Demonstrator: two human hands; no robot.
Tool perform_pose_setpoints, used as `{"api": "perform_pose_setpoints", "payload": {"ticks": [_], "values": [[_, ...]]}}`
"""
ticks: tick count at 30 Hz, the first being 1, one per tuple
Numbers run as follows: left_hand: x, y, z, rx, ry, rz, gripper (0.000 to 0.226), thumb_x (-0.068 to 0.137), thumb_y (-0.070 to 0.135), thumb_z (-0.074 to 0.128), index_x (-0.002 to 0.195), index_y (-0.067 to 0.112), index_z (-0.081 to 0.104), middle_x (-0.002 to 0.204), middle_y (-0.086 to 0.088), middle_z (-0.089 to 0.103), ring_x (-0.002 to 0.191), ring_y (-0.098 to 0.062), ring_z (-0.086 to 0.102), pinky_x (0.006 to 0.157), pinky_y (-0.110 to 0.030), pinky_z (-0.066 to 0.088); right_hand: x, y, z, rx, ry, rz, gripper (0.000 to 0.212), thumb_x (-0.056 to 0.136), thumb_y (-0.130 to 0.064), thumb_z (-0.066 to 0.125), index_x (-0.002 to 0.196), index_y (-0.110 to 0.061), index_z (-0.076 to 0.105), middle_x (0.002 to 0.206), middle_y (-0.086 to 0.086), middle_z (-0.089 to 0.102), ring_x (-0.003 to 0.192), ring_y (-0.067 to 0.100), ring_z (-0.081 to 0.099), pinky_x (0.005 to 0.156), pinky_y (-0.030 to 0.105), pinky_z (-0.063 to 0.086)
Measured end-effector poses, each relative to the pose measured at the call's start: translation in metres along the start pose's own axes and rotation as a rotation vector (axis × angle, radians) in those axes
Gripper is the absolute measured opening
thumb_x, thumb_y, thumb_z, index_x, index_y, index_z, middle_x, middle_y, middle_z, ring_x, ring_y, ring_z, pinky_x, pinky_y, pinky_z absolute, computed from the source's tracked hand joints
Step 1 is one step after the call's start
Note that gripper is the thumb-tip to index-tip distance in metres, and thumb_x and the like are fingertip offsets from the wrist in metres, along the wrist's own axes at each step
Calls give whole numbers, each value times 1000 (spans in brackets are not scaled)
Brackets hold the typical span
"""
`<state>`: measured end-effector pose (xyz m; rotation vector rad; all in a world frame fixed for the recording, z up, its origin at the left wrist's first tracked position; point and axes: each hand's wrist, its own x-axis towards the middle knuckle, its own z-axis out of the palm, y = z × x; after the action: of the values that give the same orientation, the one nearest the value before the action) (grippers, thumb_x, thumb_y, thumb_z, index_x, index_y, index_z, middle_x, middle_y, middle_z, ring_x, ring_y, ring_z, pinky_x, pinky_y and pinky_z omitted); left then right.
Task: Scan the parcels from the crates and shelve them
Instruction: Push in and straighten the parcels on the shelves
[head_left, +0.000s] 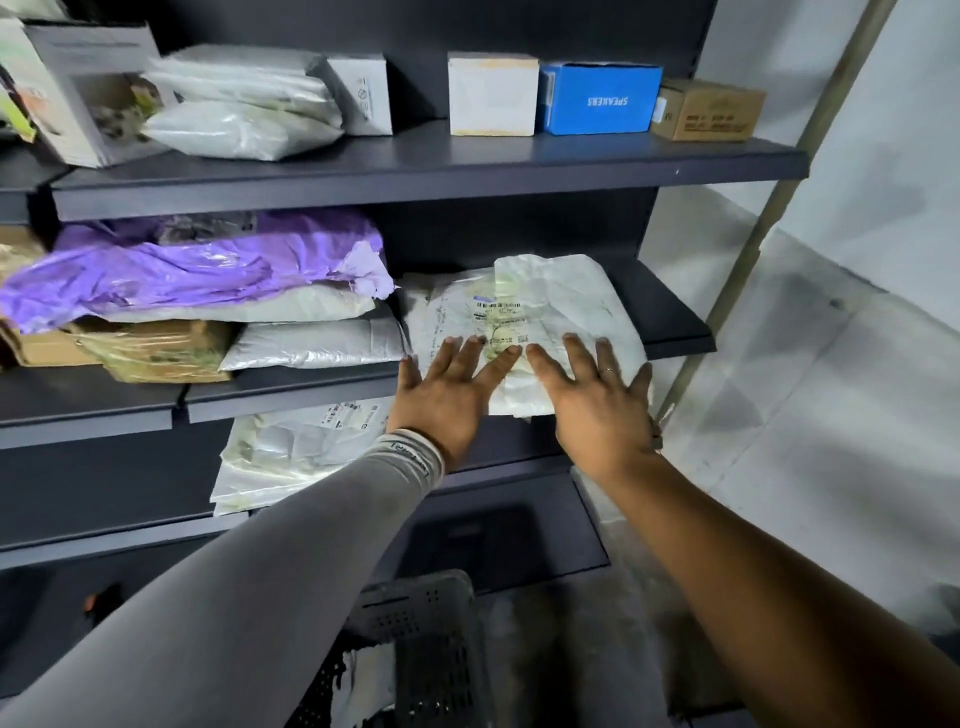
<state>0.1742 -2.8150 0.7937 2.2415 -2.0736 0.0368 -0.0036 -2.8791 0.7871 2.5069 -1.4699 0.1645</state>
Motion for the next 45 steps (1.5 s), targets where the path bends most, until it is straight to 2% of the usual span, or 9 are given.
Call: {"api": "perform_pose_setpoints", "payload": {"ticks": [8, 11, 16, 21, 28, 33, 36, 40, 45], "values": [[56, 7, 39, -57, -11, -183, 72, 108, 18, 25, 159, 51, -13, 175, 2, -6, 161, -27, -3, 125, -66, 6, 76, 27, 58, 60, 23, -164, 84, 98, -5, 52, 164, -41, 15, 173, 10, 12, 159, 42, 6, 114, 80, 17], [68, 16, 48, -107, -18, -244, 77, 103, 19, 32, 159, 52, -11, 175, 2, -5, 161, -28, -4, 125, -66, 3, 101, 39, 80, 103, 125, -252, 88, 89, 3, 60, 160, -40, 31, 168, 11, 29, 156, 41, 21, 114, 77, 21], [81, 11, 57, -113, -80, -104, 97, 94, 56, 57, 156, 56, -17, 174, 8, -9, 161, -21, -6, 126, -61, 0, 143, 79, 104, 127, 204, -349, 96, 80, 10, 67, 159, -37, 37, 166, 16, 32, 154, 44, 26, 120, 68, 24], [99, -22, 66, 57, -115, 16, 120, 83, 58, 70, 151, 58, -29, 172, 12, -20, 160, -23, -10, 126, -62, 4, 170, 119, 120, 116, 56, -303, 94, 91, -24, 74, 164, -43, 18, 173, 10, 15, 159, 36, 13, 125, 63, 17], [136, -32, 77, 151, -188, 5, 99, 100, 20, 53, 157, 51, -21, 173, 7, -17, 161, -23, -9, 129, -54, 7, 178, 132, 139, 218, -121, -345, 92, 90, -62, 63, 162, -51, 6, 174, 5, 6, 160, 32, 7, 123, 62, 20], [146, 3, 87, 150, -123, -45, 80, 103, 24, 44, 163, 41, -5, 174, -3, 4, 159, -32, 12, 123, -67, 15, 144, 108, 126, 176, -63, -447, 102, 80, -86, 44, 163, -47, 0, 174, 1, 9, 160, 33, 10, 120, 66, 23], [157, 31, 87, 193, -74, -12, 67, 104, 33, 43, 164, 31, 13, 170, -8, 19, 154, -37, 25, 120, -69, 20, 128, 94, 127, 193, 26, -429, 83, 87, -67, 41, 160, -30, 35, 164, 10, 38, 150, 39, 36, 108, 69, 39], [171, 28, 85, 147, 7, 46, 68, 104, 44, 46, 164, 36, 16, 171, -1, 20, 152, -35, 29, 122, -62, 22, 138, 111, 135, 110, 55, -489, 83, 78, -18, 71, 156, -22, 43, 151, 14, 53, 139, 45, 49, 95, 72, 48], [178, -12, 82, 111, -62, -28, 85, 104, 20, 46, 161, 51, -9, 175, 1, 2, 160, -32, 3, 125, -66, 9, 148, 151, 142, 67, 167, -678, 73, 87, -2, 28, 154, -27, 44, 158, 15, 48, 143, 44, 47, 103, 68, 48]]}}
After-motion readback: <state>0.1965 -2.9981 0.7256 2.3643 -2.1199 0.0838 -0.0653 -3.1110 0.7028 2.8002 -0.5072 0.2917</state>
